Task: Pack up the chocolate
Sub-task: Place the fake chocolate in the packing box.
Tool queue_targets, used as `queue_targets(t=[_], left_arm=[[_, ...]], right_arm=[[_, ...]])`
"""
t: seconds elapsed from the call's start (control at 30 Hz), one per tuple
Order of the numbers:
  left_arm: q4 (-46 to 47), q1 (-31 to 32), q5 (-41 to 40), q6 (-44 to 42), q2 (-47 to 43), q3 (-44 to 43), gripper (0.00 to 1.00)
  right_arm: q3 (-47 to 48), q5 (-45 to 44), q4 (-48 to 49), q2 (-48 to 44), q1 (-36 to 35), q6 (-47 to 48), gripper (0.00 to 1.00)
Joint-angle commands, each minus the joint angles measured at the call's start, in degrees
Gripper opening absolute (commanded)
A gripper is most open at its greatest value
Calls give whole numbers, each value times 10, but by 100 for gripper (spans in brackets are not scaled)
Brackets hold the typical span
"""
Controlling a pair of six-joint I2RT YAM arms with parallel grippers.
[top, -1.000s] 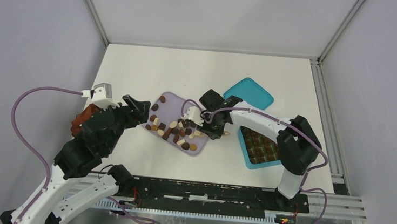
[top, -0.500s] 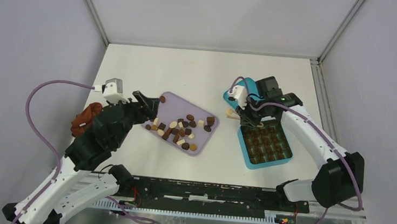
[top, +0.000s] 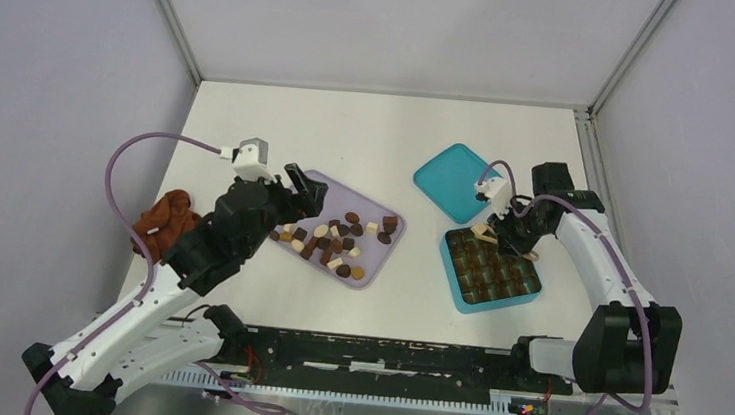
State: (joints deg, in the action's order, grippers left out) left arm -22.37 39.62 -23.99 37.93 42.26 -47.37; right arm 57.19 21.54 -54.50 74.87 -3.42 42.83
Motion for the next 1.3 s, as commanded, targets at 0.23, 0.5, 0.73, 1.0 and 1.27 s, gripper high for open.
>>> queue_targets(t=[0.23, 0.5, 0.73, 1.0, 1.27], left_arm=[[49, -2, 13, 53, -20, 23, 90], [48, -1, 8, 57, -28, 28, 90], [52, -2, 10, 49, -12, 20, 90], [49, -1, 8, 45, -13, 19, 90], [47, -1, 6, 45, -20, 19, 90]], right_arm=[[-18, -17, 9, 26, 4, 19, 18], [-28, -24, 24, 45, 4, 10, 28], [-33, -27, 35, 55, 4, 6, 41], [-31, -20, 38, 61, 3, 1, 44], [2, 27, 16, 40, 4, 7, 41]])
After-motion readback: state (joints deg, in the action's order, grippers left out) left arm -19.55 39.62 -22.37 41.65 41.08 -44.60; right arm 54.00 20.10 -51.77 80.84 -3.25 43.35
